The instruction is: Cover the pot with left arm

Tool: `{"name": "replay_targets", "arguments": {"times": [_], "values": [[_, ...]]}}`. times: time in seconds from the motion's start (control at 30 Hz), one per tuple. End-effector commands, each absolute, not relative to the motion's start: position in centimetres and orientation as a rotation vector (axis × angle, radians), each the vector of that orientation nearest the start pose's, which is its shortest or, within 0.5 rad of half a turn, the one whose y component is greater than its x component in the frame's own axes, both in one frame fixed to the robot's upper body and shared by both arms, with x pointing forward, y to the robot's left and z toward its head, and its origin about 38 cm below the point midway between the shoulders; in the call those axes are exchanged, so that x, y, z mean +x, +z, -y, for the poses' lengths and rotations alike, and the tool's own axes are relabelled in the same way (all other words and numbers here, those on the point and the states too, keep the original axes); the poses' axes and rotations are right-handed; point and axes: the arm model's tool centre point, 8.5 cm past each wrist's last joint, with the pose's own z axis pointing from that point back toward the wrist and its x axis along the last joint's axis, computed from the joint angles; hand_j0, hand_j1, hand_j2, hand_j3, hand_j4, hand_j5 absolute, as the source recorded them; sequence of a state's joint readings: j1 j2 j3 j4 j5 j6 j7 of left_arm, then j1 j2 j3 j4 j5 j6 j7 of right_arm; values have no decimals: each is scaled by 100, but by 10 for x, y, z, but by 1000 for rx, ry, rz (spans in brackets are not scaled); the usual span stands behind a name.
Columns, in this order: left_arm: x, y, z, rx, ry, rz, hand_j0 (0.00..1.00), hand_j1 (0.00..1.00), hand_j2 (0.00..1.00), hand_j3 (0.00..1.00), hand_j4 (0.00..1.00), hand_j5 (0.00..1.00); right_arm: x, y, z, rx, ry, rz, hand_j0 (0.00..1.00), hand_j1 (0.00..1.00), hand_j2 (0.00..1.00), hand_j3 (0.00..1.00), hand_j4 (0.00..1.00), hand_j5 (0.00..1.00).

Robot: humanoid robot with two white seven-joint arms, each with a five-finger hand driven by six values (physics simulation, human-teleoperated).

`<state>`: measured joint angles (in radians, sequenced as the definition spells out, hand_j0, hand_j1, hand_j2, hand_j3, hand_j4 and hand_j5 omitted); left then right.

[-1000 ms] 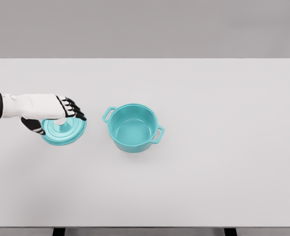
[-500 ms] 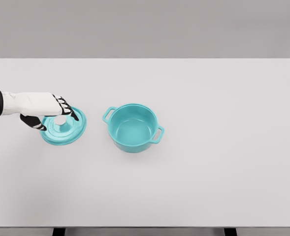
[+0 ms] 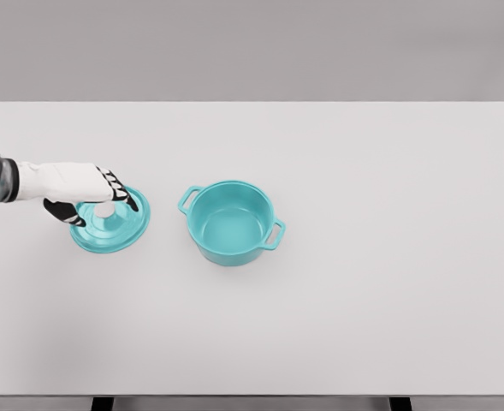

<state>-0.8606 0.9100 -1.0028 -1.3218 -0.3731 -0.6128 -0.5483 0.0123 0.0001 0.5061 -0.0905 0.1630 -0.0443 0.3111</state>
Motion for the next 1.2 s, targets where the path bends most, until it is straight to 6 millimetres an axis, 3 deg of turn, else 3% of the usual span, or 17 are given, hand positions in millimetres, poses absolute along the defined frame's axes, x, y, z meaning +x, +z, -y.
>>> {"name": "replay_targets", "arguments": {"times": [0.0, 0.3, 0.73, 0.93, 1.17], "values": [[443, 180, -331, 320, -2266, 1053, 83, 83, 83, 83, 83, 83, 8, -262, 233, 250, 681, -13, 100, 100, 100, 100, 100, 100], [444, 179, -328, 315, -2268, 1055, 76, 76, 76, 76, 76, 76, 8, -262, 233, 250, 681, -13, 100, 100, 100, 100, 100, 100], [443, 177, -328, 308, -2273, 1050, 51, 51, 51, 51, 51, 51, 8, -262, 233, 250, 681, -13, 100, 100, 100, 100, 100, 100], [443, 179, -327, 311, -2276, 1054, 49, 49, 49, 49, 49, 49, 8, -262, 233, 250, 681, -13, 100, 100, 100, 100, 100, 100], [448, 195, -329, 344, -2276, 1065, 49, 49, 49, 49, 49, 49, 8, -262, 233, 250, 681, -13, 100, 100, 100, 100, 100, 100]]}}
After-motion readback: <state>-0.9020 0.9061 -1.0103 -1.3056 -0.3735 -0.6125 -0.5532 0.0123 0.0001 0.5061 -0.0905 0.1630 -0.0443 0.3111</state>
